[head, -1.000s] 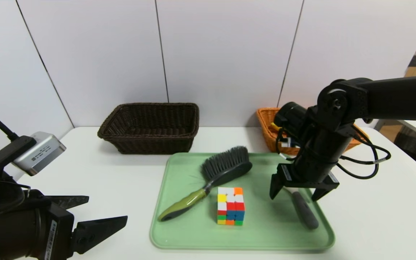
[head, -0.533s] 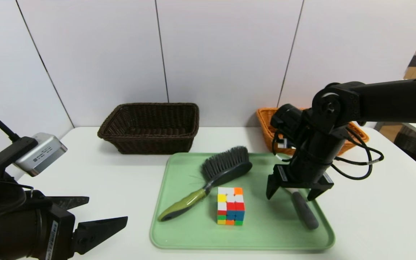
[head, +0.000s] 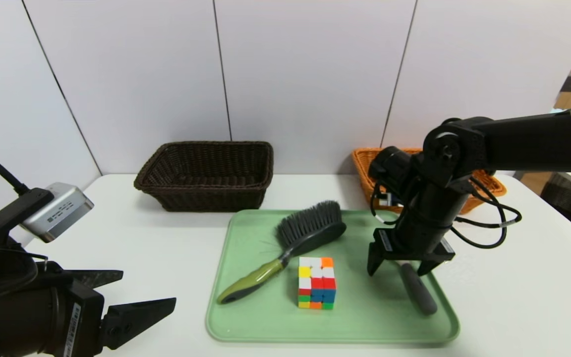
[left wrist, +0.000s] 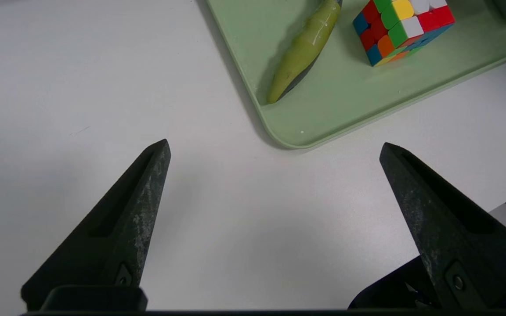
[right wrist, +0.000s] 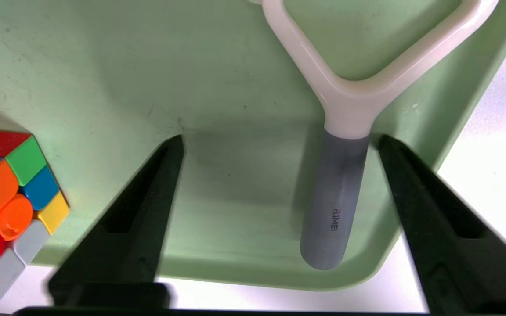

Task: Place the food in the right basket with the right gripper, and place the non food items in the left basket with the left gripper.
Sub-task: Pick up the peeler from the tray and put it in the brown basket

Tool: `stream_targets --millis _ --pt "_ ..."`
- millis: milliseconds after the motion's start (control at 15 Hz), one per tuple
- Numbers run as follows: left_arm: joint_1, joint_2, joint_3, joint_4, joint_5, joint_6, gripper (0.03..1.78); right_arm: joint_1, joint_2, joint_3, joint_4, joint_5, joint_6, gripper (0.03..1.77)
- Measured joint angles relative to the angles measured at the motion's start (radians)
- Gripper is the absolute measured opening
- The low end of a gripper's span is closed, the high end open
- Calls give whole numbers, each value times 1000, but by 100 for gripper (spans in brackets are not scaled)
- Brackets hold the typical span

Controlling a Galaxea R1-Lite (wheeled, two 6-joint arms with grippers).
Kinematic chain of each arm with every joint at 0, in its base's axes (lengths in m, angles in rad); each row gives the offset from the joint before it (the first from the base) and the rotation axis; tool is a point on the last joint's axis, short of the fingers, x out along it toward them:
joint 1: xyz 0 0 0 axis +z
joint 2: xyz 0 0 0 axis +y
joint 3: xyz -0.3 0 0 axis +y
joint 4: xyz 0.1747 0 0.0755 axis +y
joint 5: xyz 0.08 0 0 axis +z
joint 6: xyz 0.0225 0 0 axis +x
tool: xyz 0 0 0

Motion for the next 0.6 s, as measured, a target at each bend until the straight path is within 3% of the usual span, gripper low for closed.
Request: stream_targets --millis 400,467,600 --pt "0 -1 1 0 0 0 169 2 0 4 -2 1 0 63" --pt "0 -1 1 0 0 0 169 3 -1 5 -2 1 0 20" --pt "0 -1 1 0 0 0 169 3 -2 6 -1 0 0 24"
